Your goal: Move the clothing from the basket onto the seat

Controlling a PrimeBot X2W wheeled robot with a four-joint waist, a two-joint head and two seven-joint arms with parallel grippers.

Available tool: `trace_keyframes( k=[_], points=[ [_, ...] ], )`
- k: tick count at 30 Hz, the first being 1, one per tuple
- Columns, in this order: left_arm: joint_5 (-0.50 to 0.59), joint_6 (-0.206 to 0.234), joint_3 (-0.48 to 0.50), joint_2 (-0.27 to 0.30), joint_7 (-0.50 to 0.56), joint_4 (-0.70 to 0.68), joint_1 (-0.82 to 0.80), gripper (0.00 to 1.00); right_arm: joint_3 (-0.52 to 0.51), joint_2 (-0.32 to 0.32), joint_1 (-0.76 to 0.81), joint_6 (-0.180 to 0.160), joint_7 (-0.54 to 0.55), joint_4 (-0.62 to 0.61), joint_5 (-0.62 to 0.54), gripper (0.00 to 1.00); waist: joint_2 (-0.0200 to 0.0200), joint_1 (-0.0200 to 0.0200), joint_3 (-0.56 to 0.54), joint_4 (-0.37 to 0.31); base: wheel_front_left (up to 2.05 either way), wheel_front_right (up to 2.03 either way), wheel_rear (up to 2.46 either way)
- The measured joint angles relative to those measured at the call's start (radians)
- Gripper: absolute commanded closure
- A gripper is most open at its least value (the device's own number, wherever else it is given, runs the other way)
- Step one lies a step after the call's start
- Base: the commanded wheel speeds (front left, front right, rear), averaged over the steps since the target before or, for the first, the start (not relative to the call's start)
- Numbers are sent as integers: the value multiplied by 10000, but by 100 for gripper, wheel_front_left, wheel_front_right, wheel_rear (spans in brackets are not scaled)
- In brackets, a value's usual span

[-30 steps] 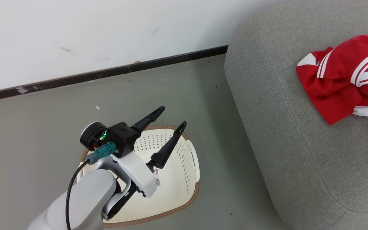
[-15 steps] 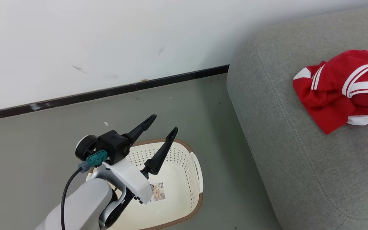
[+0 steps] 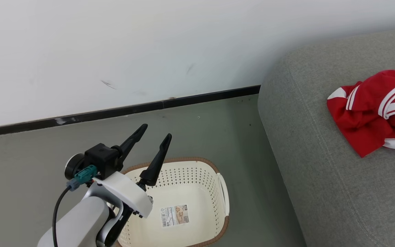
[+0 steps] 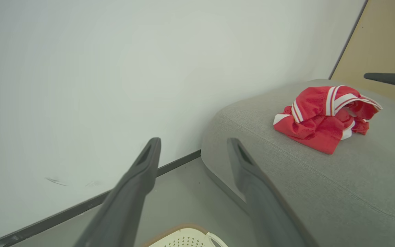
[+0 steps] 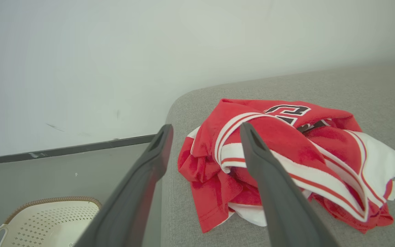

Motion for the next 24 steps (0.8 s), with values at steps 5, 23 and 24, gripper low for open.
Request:
trace_keyframes(
  k=[5,23,24],
  points=[
    [-105,163,288,130,-71,-4,250,0,213,-27,52,0,-278,-449,-19,0,0,1,-163,269,0,0,0],
    [-274,709,1333,439,-157,-169,1000,0,-115,265,694,0,-1952,-1513,-786,0,0,1,-586,1275,0,0,0],
    [-295,727,1409,439,-157,-178,1061,0,-159,293,764,0,-2004,-1563,-851,0,0,0,-610,1332,0,0,0]
  ],
)
